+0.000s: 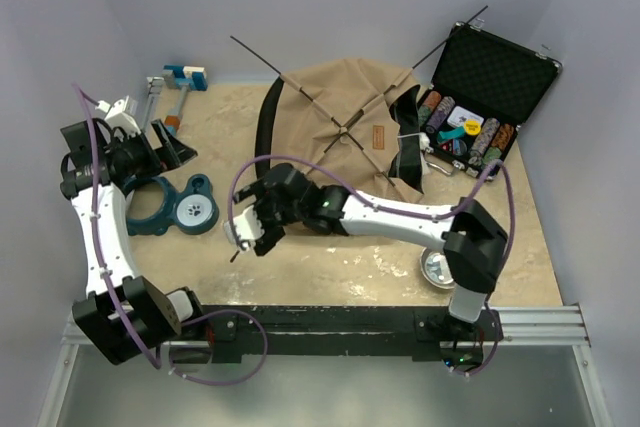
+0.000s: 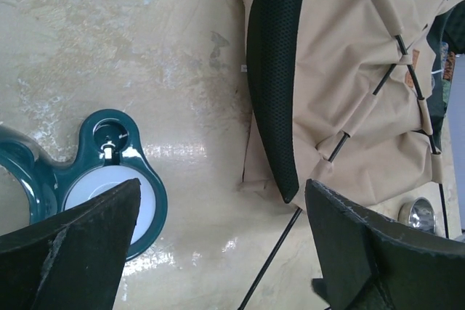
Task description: Set up the pet tent
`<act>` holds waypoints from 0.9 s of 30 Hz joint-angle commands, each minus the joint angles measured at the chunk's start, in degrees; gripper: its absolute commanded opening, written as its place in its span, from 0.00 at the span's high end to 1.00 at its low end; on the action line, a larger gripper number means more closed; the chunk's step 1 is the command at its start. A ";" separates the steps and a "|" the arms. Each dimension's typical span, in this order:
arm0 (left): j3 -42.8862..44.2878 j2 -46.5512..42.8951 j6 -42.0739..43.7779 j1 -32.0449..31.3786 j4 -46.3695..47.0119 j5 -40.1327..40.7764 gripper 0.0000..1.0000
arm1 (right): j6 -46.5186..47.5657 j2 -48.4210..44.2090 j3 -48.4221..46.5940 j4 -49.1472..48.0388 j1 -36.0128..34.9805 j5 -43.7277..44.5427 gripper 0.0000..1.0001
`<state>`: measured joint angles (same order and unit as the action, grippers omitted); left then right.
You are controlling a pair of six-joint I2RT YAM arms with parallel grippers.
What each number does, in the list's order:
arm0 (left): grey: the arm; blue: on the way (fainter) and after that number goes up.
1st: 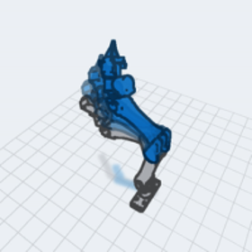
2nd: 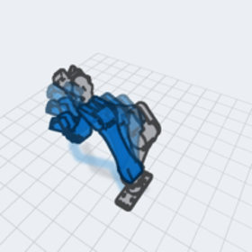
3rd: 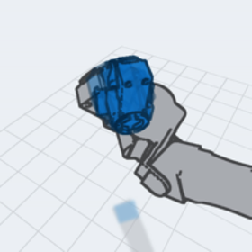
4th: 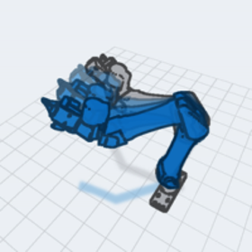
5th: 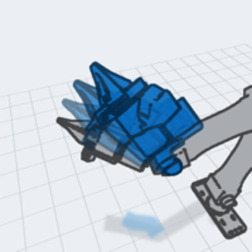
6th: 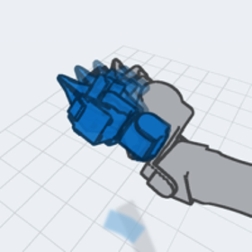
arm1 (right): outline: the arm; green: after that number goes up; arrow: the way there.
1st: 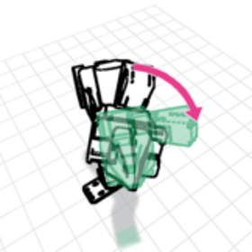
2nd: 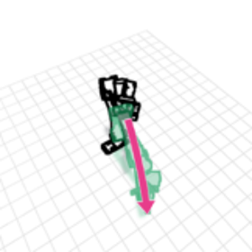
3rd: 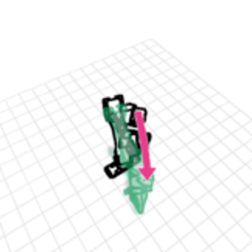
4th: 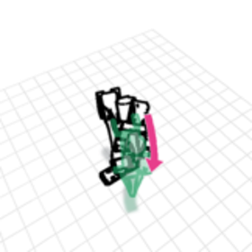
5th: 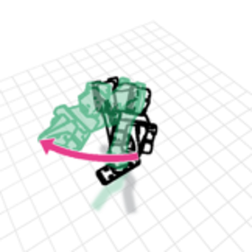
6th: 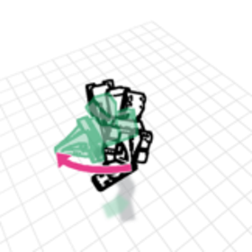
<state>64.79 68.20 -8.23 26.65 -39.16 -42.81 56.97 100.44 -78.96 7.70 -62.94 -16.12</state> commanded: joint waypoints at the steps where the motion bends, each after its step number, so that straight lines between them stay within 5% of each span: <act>1: -1.68 -3.34 -1.17 1.20 3.12 -4.39 0.01 | 14.29 4.39 -4.53 5.12 -2.80 -2.86 0.13; 13: -5.91 -4.31 -3.28 4.11 5.76 -6.15 0.04 | 28.89 13.99 -9.90 12.33 -4.56 -3.57 0.39; 22: -5.99 -2.11 -6.09 5.25 7.51 -7.03 0.07 | 31.10 18.12 -13.58 14.00 -5.27 -4.18 0.44; 27: -6.35 -2.29 -6.62 5.34 7.60 -3.87 0.09 | 31.01 18.91 -14.82 14.53 -5.53 -4.62 0.67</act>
<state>58.59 66.06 -13.08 31.44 -33.63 -47.88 86.74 119.85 -90.32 21.02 -67.96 -18.85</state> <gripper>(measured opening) 0.916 0.435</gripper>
